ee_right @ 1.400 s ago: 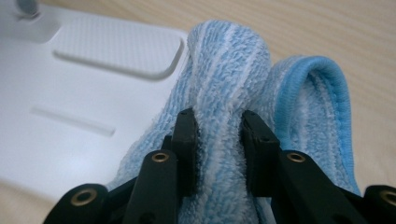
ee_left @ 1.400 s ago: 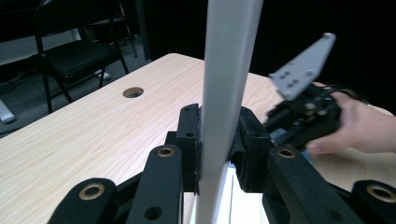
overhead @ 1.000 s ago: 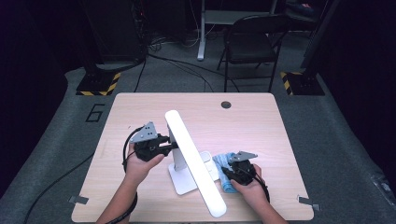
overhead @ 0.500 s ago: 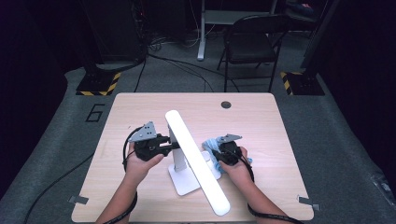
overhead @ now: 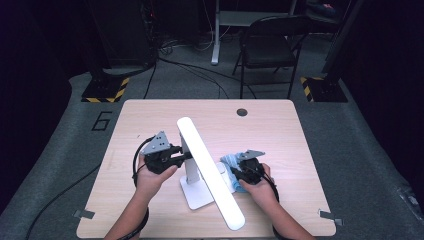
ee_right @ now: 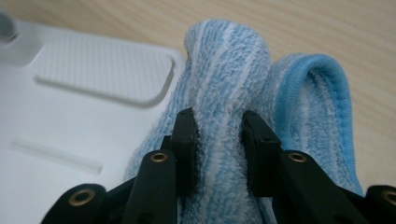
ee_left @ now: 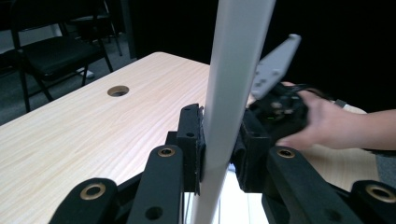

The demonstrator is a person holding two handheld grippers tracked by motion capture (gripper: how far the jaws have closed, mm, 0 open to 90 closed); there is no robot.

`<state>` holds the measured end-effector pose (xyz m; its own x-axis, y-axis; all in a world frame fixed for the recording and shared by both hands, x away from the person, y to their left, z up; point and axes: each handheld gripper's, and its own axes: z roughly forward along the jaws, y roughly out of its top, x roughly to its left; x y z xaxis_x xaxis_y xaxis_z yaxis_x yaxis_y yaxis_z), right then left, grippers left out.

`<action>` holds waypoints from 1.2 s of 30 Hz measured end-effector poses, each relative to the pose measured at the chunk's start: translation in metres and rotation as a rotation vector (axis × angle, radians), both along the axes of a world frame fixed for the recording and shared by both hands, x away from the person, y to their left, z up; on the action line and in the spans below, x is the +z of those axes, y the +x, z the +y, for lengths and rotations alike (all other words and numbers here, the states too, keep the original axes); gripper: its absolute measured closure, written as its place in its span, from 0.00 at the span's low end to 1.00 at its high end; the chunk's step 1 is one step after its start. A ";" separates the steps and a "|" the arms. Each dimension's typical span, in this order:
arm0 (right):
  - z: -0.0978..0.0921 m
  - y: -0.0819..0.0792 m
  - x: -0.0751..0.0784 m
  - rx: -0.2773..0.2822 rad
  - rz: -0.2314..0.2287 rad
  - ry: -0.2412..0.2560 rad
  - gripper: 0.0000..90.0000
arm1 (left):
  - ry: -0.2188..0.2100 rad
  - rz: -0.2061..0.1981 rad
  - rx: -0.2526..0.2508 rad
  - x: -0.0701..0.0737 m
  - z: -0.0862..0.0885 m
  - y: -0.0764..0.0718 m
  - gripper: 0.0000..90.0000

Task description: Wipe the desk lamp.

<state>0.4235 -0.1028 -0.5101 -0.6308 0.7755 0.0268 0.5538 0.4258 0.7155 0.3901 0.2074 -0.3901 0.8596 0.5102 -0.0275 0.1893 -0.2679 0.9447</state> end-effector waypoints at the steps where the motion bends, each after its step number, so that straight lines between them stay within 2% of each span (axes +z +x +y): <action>1: -0.003 -0.006 0.000 0.000 0.004 0.005 0.77 | 0.001 -0.004 0.006 0.000 0.000 0.000 0.83; 2: -0.011 -0.019 0.001 0.015 0.014 0.004 0.76 | 0.000 0.000 0.005 0.000 0.001 0.000 0.83; 3: -0.011 -0.019 0.001 0.015 0.014 0.004 0.76 | 0.000 0.000 0.005 0.000 0.001 0.000 0.83; 4: -0.017 -0.031 0.001 0.026 0.026 0.004 0.76 | -0.004 -0.002 0.007 -0.001 0.001 0.000 0.83; 5: -0.017 -0.031 0.001 0.026 0.026 0.004 0.76 | -0.004 -0.003 0.007 -0.001 0.001 0.000 0.83; 6: -0.022 -0.040 0.002 0.036 0.028 0.003 0.76 | -0.003 -0.002 0.005 -0.001 0.001 0.000 0.83; 9: -0.026 -0.048 0.002 0.044 0.039 0.009 0.75 | -0.006 0.001 -0.002 -0.001 0.001 0.000 0.83; 11: -0.026 -0.052 0.000 0.039 0.025 0.013 0.75 | -0.009 0.013 -0.015 -0.001 0.002 0.002 0.83; 12: -0.027 -0.052 0.000 0.044 0.032 0.009 0.75 | -0.006 0.021 -0.025 0.000 0.003 0.002 0.83; 15: -0.025 -0.048 -0.002 0.020 0.042 0.044 0.75 | -0.005 0.030 -0.033 0.000 0.003 0.003 0.83; 18: -0.022 -0.040 -0.002 0.014 0.028 0.036 0.76 | -0.015 0.027 -0.031 0.000 0.003 0.004 0.83; 25: -0.015 -0.027 -0.003 -0.006 0.033 0.048 0.75 | -0.021 0.032 -0.033 -0.001 0.003 0.005 0.82; 28: -0.012 -0.019 -0.004 -0.023 0.023 0.057 0.75 | -0.026 0.031 -0.033 -0.001 0.004 0.005 0.82; 30: -0.012 -0.017 -0.004 -0.016 0.009 0.056 0.74 | -0.025 0.032 -0.032 -0.001 0.004 0.005 0.82; 31: -0.011 -0.015 -0.004 -0.025 0.025 0.061 0.74 | -0.025 0.031 -0.030 -0.001 0.003 0.005 0.82; 33: -0.010 -0.012 -0.004 -0.027 0.028 0.071 0.74 | -0.024 0.031 -0.028 -0.001 0.003 0.005 0.82; 36: -0.011 -0.009 -0.001 -0.027 0.018 0.073 0.74 | -0.025 0.038 -0.024 -0.001 0.004 0.004 0.82</action>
